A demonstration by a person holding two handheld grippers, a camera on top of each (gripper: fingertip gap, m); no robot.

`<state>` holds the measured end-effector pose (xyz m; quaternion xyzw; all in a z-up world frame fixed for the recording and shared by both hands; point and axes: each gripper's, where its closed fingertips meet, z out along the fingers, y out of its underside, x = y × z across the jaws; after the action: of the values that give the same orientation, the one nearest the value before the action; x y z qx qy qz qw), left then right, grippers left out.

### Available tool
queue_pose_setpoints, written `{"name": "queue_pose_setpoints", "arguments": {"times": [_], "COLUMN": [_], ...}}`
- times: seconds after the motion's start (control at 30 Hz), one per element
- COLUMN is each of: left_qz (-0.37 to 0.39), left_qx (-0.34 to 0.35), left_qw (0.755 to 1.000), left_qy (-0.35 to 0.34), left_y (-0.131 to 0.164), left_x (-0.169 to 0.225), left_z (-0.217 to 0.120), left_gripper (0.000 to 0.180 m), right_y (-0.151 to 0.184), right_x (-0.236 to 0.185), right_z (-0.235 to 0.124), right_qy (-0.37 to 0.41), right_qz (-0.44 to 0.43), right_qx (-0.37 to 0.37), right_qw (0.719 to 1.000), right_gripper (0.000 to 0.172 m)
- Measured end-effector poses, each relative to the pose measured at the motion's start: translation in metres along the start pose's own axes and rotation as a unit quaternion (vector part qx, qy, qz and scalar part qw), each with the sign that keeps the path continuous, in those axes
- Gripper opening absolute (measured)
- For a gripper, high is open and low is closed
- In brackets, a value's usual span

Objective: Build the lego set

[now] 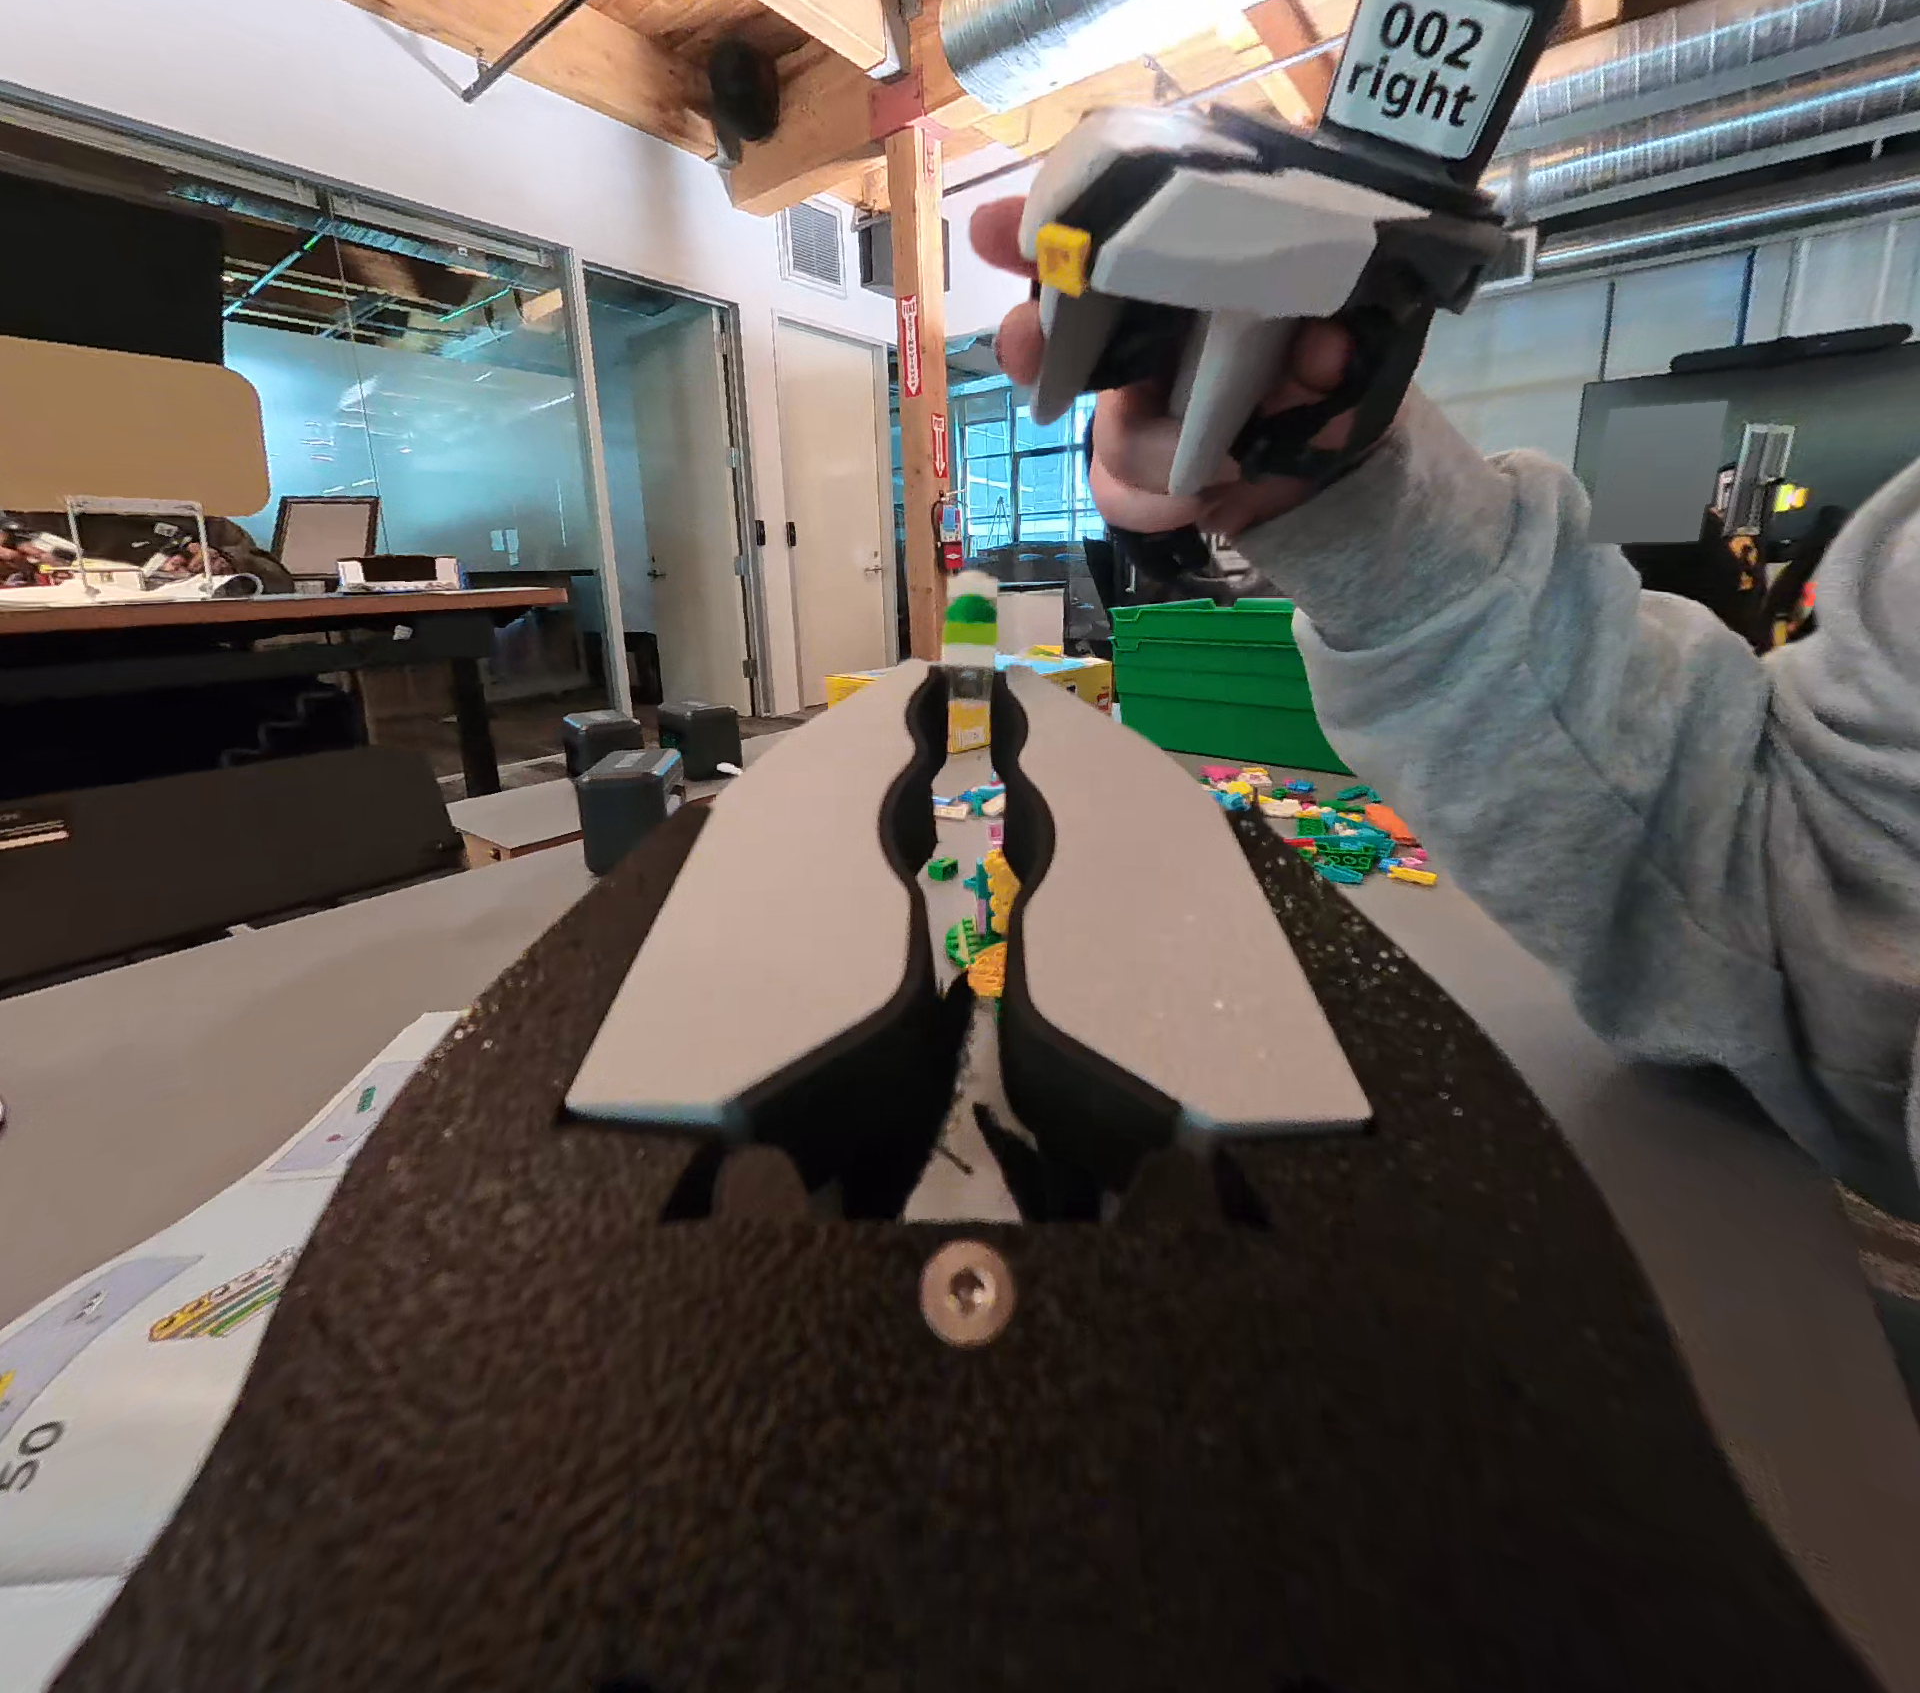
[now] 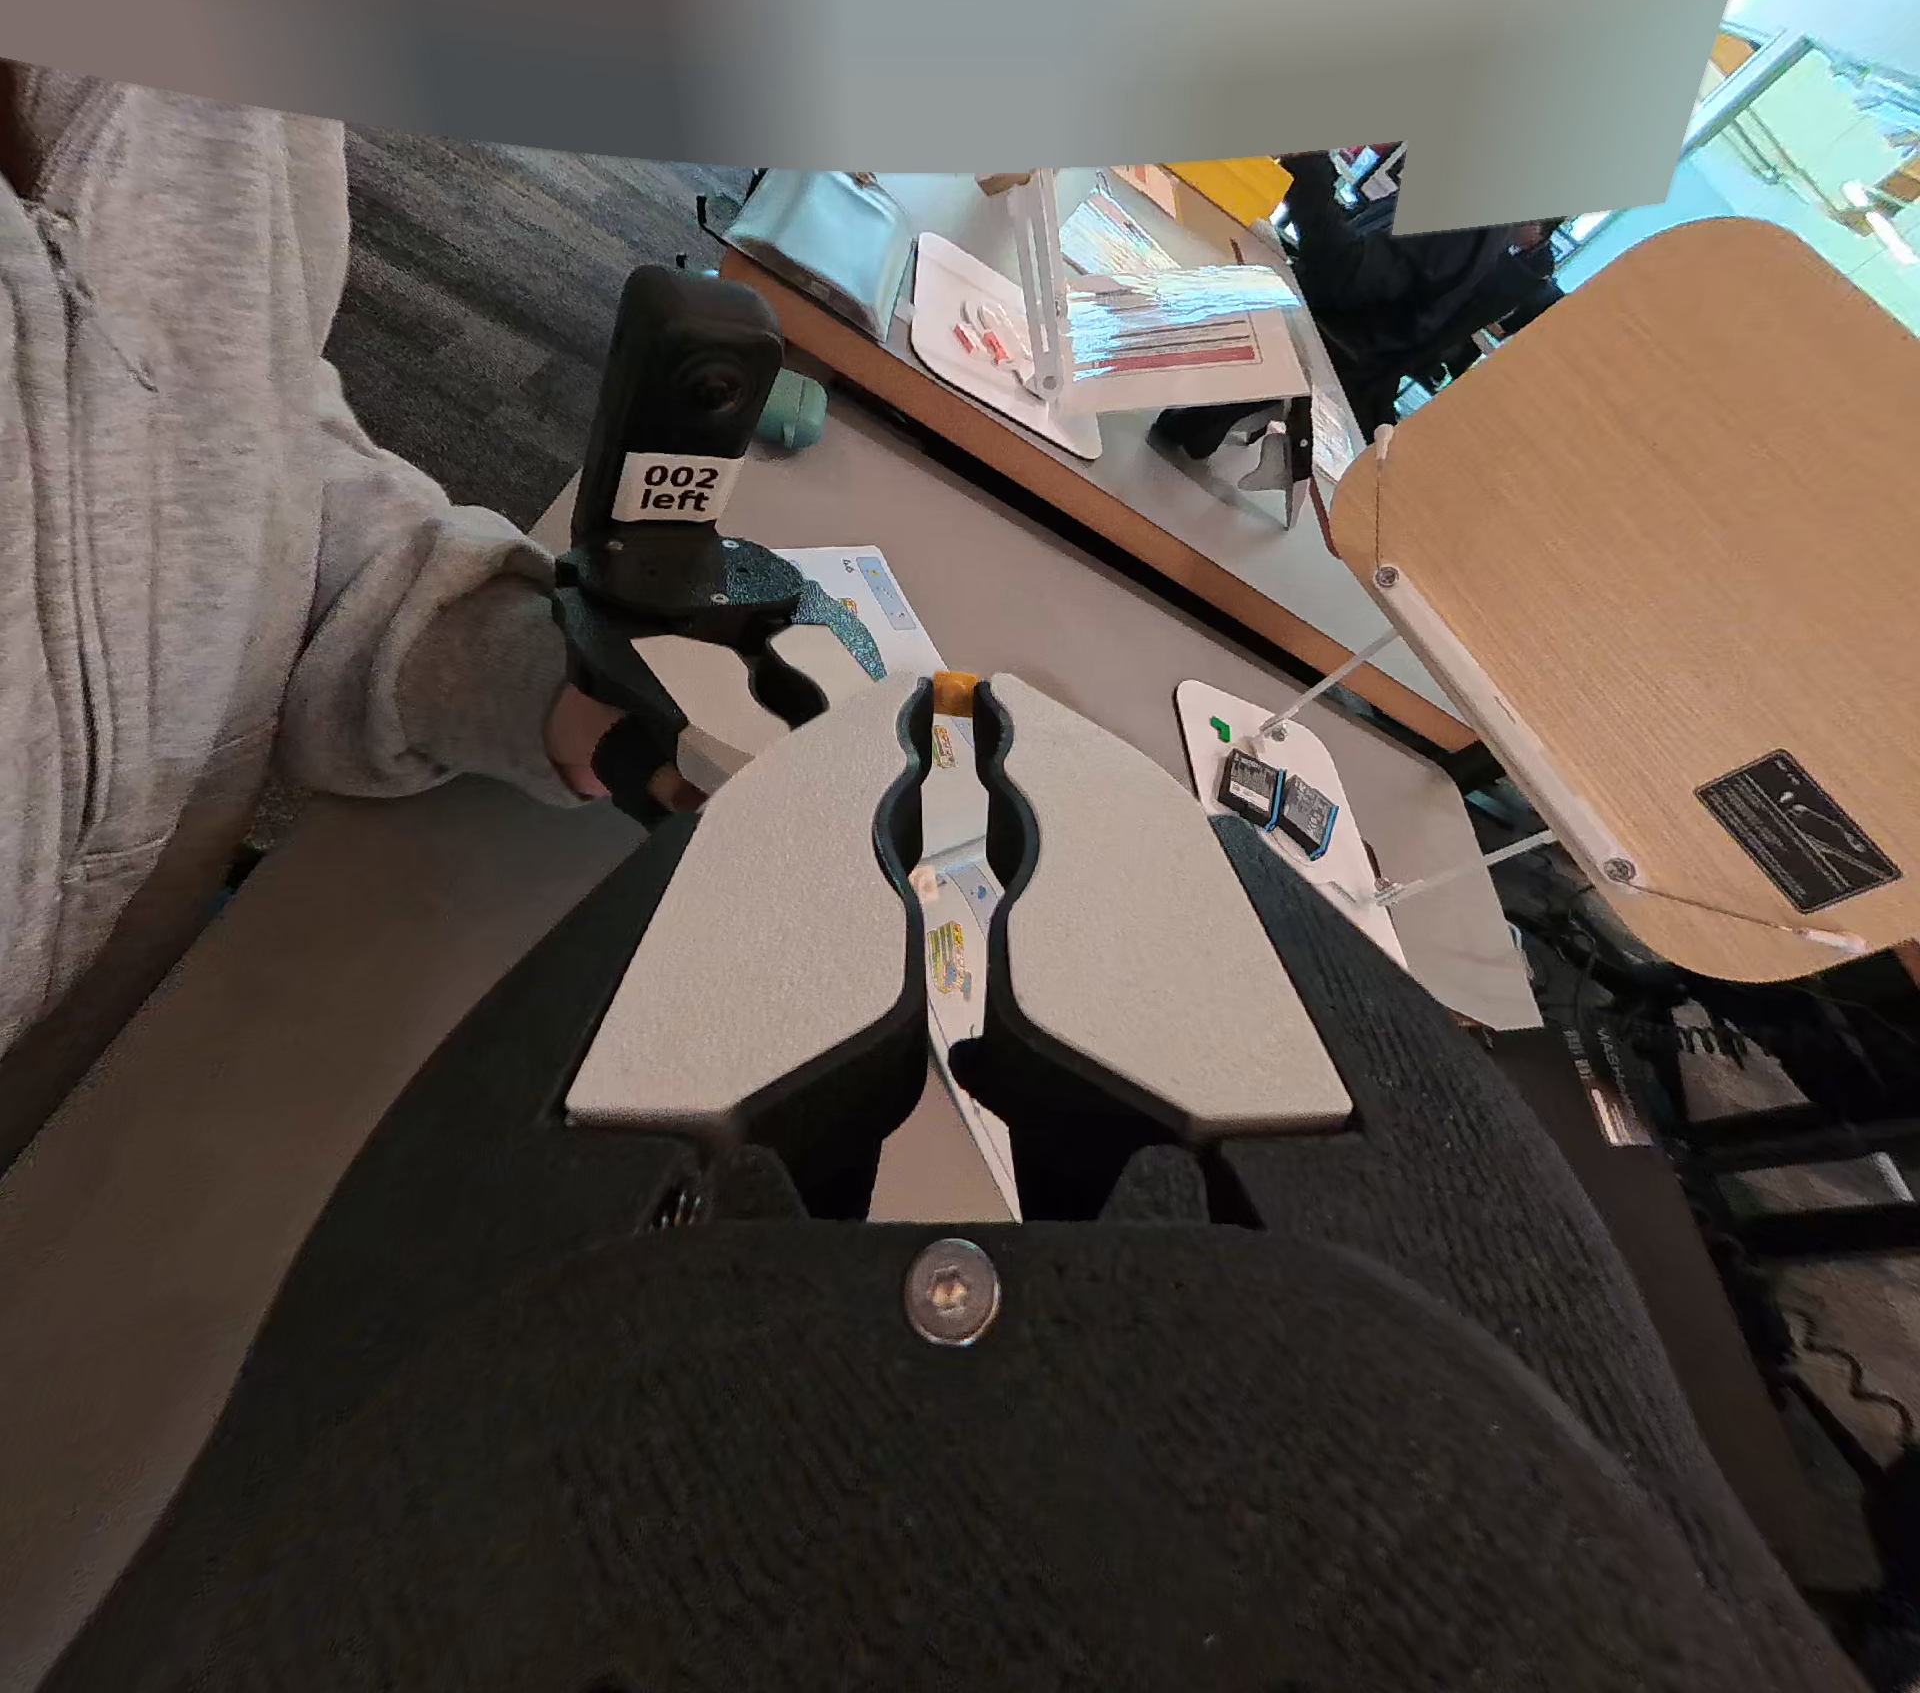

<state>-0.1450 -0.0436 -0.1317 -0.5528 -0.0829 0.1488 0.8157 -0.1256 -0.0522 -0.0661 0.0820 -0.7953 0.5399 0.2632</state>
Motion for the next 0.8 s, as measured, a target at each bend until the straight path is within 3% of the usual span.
{"name": "queue_pose_setpoints", "arguments": {"times": [0.03, 0.8], "left_qz": [-0.002, -0.013], "left_qx": [0.000, -0.004], "left_qw": [1.000, 1.000], "left_qy": [-0.002, -0.024], "left_y": [0.000, -0.004], "left_x": [-0.002, -0.024], "left_z": [-0.001, -0.015], "left_gripper": [0.008, 0.008], "right_y": [0.002, 0.028], "right_x": [-0.001, -0.001], "right_z": [0.001, 0.010], "right_qy": [-0.004, -0.035], "right_qz": [0.002, 0.047], "right_qx": [0.001, -0.012], "right_qw": [1.000, 0.998], "right_gripper": [0.006, 0.006]}}
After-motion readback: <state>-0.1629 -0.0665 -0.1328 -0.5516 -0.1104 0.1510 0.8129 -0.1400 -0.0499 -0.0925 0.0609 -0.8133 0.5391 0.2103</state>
